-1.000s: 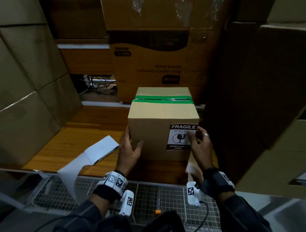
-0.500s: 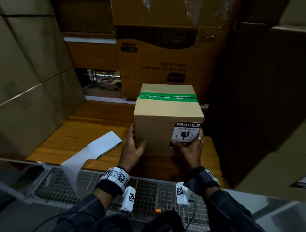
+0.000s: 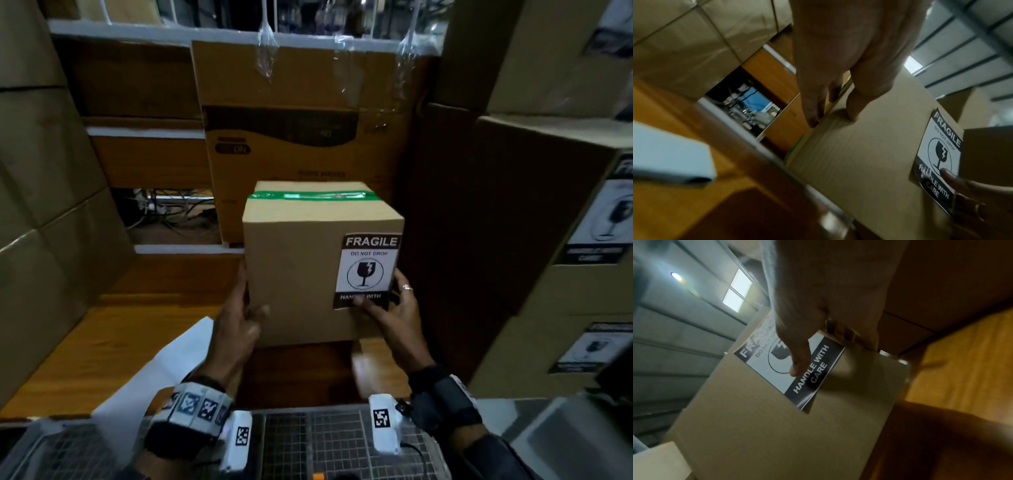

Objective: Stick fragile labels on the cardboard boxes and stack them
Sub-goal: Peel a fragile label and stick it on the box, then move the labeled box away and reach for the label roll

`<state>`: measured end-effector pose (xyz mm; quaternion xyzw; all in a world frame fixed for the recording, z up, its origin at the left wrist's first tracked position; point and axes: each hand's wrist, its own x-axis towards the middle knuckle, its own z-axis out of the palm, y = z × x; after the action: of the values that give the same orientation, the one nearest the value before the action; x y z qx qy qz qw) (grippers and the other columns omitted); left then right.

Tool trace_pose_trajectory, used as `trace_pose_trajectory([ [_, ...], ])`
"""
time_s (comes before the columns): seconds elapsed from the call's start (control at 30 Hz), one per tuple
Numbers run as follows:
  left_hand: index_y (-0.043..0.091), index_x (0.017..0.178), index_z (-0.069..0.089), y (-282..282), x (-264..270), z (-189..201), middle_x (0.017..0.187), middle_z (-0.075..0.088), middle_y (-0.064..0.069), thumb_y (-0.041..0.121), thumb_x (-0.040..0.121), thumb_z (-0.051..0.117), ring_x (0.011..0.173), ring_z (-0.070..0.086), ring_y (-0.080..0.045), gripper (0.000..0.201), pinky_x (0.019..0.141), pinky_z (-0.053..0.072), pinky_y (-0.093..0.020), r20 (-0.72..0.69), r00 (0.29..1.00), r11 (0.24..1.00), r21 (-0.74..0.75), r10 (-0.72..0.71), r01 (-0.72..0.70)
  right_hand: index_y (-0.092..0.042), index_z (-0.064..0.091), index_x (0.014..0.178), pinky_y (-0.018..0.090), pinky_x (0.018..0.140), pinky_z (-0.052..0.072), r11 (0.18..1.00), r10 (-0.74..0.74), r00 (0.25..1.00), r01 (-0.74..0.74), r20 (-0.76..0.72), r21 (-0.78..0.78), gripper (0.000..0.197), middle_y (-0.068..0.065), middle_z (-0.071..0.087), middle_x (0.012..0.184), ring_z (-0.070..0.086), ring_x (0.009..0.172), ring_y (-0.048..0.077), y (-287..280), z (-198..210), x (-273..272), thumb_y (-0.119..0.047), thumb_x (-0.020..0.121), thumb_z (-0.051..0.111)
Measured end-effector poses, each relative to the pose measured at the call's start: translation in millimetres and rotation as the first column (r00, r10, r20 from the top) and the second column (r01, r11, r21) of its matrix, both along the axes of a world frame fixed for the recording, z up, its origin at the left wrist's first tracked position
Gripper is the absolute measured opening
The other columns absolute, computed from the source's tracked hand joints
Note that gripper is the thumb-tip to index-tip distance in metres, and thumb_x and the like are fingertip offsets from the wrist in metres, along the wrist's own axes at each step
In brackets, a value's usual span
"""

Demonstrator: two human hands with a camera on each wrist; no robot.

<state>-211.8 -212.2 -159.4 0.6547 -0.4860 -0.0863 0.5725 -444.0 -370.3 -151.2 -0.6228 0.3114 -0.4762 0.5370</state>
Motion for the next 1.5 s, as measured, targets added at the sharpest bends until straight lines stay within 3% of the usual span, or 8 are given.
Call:
trace_pose_trajectory([
  [0.13,0.038,0.161,0.018,19.1,-13.6,76.6,0.149,0.051,0.017,0.018,0.095,0.066,0.132,0.054,-0.004,0.084,0.105,0.052,-0.039,0.049,0.992,0.982,-0.148,-0.112,0.119,-0.026,0.040,0.153,0.014,0.085,0.055,0.989,-0.019,0.999,0.024,0.038,-0.143,0.084,-0.011,0.060,0.135,0.059,0.113,-0.013,26.4,76.5,-24.6,-0.013,0.082,0.084],
  [0.27,0.027,0.160,0.025,32.8,-31.3,158.9,0.145,0.052,0.019,0.025,0.089,0.068,0.128,0.056,0.002,0.083,0.100,0.057,-0.037,0.118,0.982,0.959,-0.227,-0.148,0.172,-0.024,0.039,0.153,0.021,0.090,0.056,0.947,-0.031,0.998,0.049,0.062,-0.317,0.078,-0.010,0.060,0.137,0.059,0.123,0.000,44.8,152.9,-60.7,-0.016,0.087,0.079],
  [0.7,0.047,0.148,0.033,25.2,-132.6,350.0,0.143,0.056,0.014,0.022,0.096,0.071,0.131,0.056,-0.012,0.069,0.095,0.059,-0.034,0.520,0.840,0.862,-0.343,-0.157,0.373,-0.006,0.044,0.145,0.044,0.101,0.056,0.785,-0.052,0.994,0.102,0.099,-0.611,0.060,0.008,0.061,0.139,0.064,0.125,0.020,26.2,321.5,-191.1,-0.008,0.093,0.073],
  [0.8,0.033,0.147,0.041,3.4,-165.8,371.3,0.141,0.054,0.015,0.026,0.096,0.071,0.129,0.055,-0.001,0.059,0.090,0.057,-0.022,0.559,0.822,0.862,-0.362,-0.103,0.354,-0.007,0.044,0.146,0.036,0.096,0.058,0.767,-0.088,0.991,0.131,0.100,-0.628,0.058,0.005,0.061,0.137,0.065,0.123,0.016,13.6,340.5,-225.5,-0.007,0.094,0.070],
  [0.9,0.020,0.151,0.040,-30.1,-198.5,383.4,0.145,0.054,0.008,0.027,0.095,0.072,0.128,0.056,-0.006,0.065,0.089,0.060,-0.030,0.554,0.827,0.849,-0.387,-0.098,0.361,-0.007,0.047,0.144,0.032,0.092,0.059,0.753,-0.126,0.987,0.160,0.098,-0.638,0.055,-0.001,0.064,0.133,0.066,0.121,0.012,-4.3,354.4,-263.6,-0.007,0.094,0.069],
  [1.23,0.037,0.161,0.014,-144.6,-287.3,381.0,0.158,0.040,-0.004,0.033,0.090,0.075,0.136,0.053,-0.022,0.094,0.091,0.061,-0.045,0.492,0.843,0.843,-0.339,-0.218,0.417,-0.013,0.054,0.138,0.029,0.087,0.061,0.758,-0.211,0.975,0.207,0.068,-0.618,0.051,-0.002,0.064,0.132,0.065,0.120,0.010,-90.7,364.1,-368.9,-0.005,0.091,0.072],
  [1.37,0.034,0.162,0.013,-171.6,-310.9,370.7,0.158,0.040,-0.001,0.023,0.091,0.074,0.142,0.045,-0.019,0.094,0.096,0.059,-0.046,0.463,0.853,0.841,-0.338,-0.241,0.422,-0.010,0.052,0.138,0.016,0.072,0.058,0.797,-0.202,0.978,0.192,0.046,-0.573,0.050,-0.007,0.064,0.120,0.069,0.098,-0.005,-122.7,355.5,-386.5,0.001,0.092,0.068],
  [1.5,0.036,0.162,0.012,-189.4,-324.0,356.0,0.158,0.041,0.002,0.022,0.093,0.073,0.143,0.044,-0.018,0.093,0.100,0.056,-0.046,0.455,0.873,0.877,-0.330,-0.177,0.350,-0.011,0.050,0.144,0.019,0.072,0.058,0.815,-0.209,0.978,0.172,-0.004,-0.554,0.057,-0.001,0.063,0.132,0.068,0.111,0.010,-154.7,346.6,-393.1,0.001,0.092,0.069],
])
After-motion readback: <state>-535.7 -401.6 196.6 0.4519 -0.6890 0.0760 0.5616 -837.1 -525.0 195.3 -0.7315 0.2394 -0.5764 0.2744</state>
